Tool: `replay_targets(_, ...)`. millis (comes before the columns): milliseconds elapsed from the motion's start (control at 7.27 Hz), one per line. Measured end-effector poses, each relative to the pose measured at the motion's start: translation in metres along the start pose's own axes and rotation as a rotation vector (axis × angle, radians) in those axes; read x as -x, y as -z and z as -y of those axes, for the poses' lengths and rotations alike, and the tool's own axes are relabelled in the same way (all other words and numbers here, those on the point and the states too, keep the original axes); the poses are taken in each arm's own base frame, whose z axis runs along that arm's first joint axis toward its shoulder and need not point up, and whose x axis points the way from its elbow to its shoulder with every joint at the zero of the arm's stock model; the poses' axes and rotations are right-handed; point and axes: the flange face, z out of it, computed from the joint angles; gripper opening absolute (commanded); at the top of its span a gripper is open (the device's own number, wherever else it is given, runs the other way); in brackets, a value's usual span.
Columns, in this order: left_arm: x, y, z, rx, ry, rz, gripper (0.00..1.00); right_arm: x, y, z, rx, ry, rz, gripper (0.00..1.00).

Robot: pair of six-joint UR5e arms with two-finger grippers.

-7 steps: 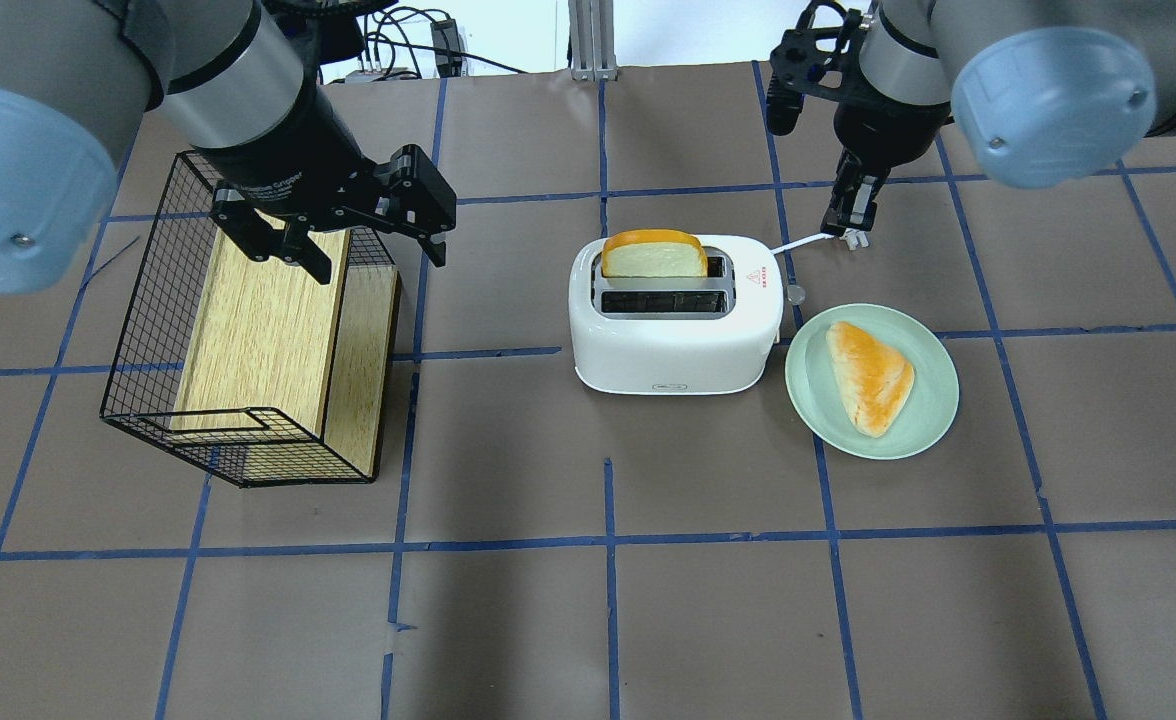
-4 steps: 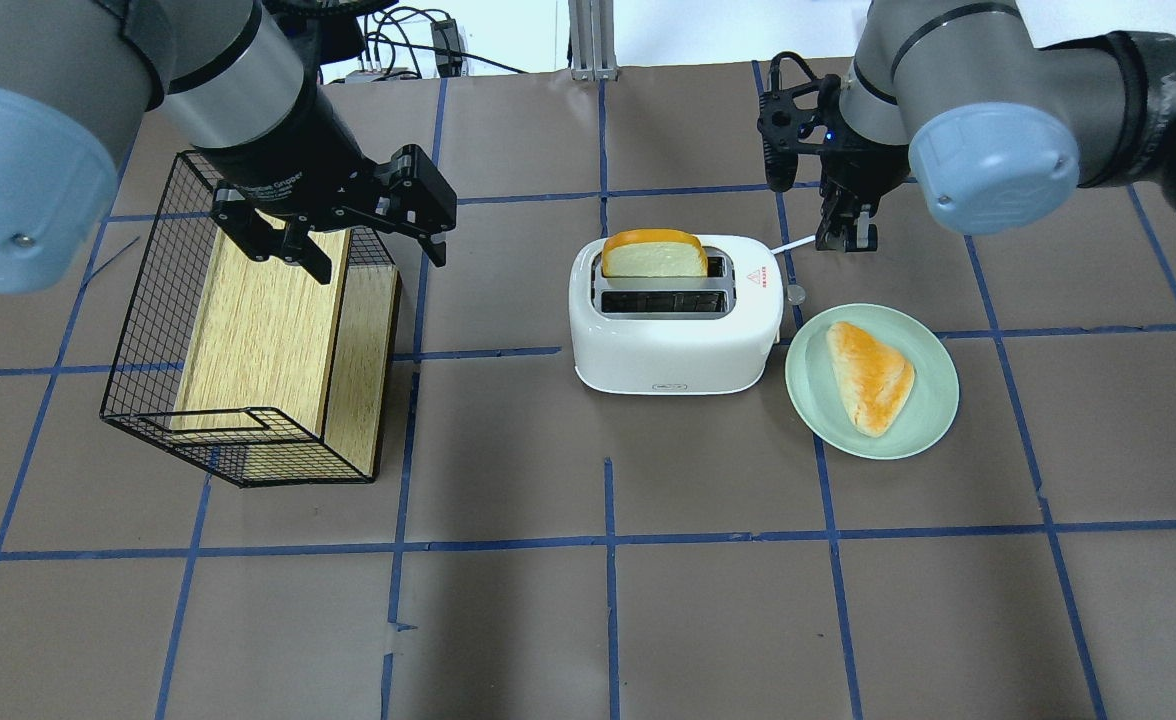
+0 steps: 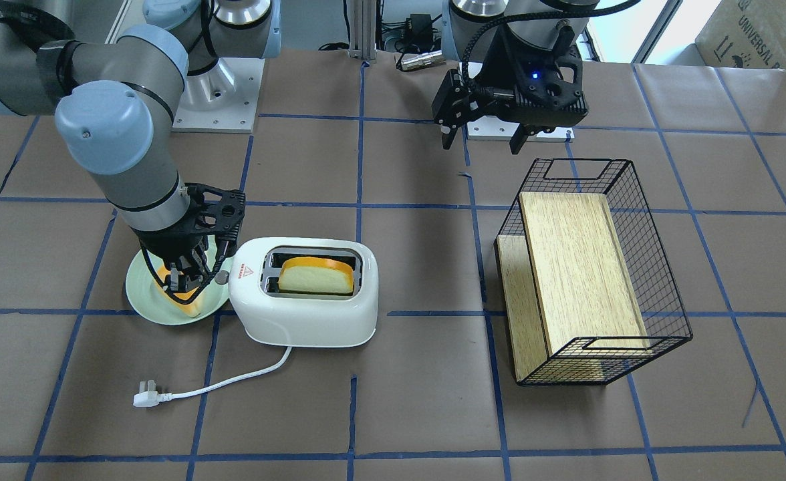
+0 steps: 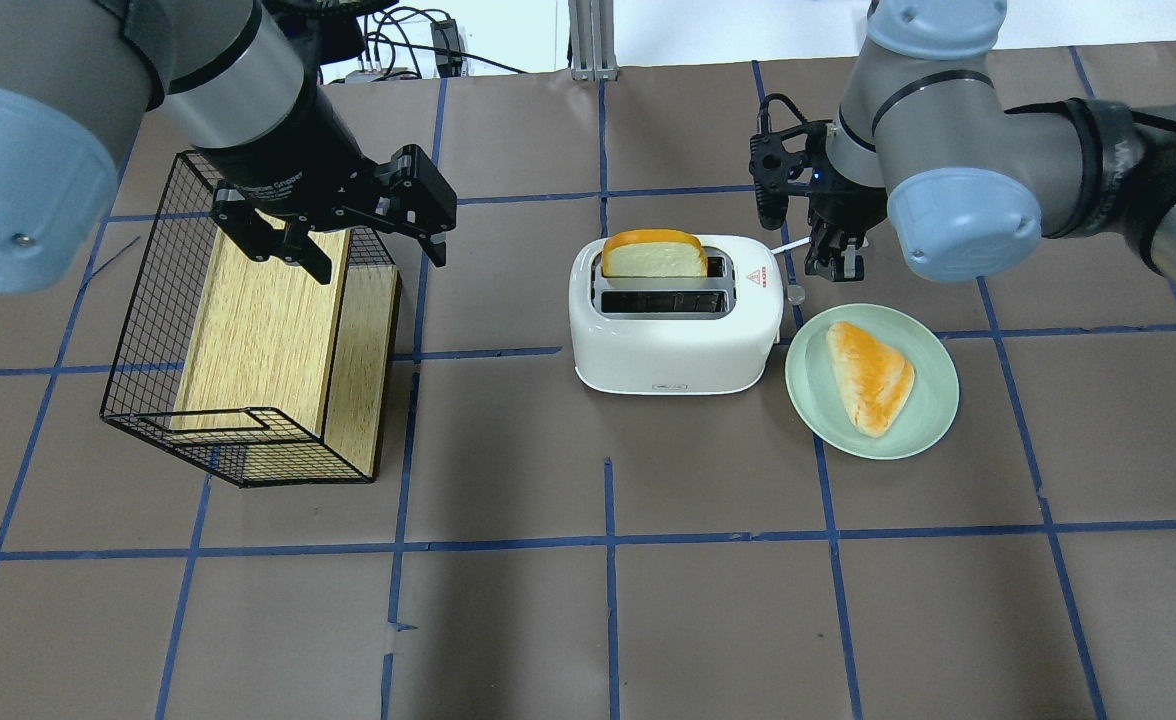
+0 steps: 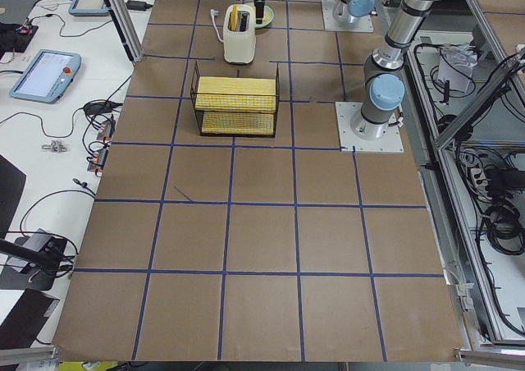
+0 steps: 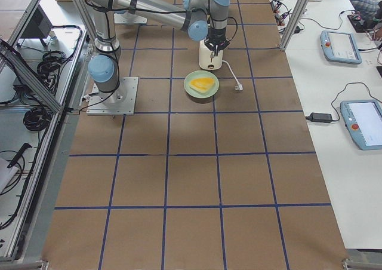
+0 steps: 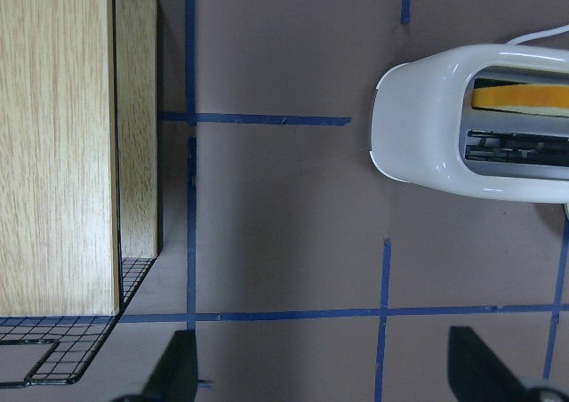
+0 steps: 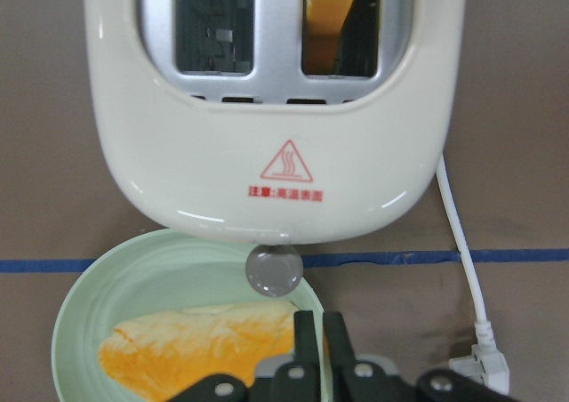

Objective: Press toaster with right arm

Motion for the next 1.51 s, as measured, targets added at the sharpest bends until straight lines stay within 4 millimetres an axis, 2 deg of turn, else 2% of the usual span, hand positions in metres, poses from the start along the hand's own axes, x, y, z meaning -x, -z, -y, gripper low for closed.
replay_targets(550, 0.000, 0.000, 0.000, 0.000, 0.000, 0.000, 1.00, 0.008, -0.018, 0.018, 0.000, -0.002, -0.007, 0.17)
replay_targets(1512, 0.000, 0.000, 0.000, 0.000, 0.000, 0.000, 1.00, 0.008, -0.036, 0.015, -0.003, -0.008, 0.008, 0.17)
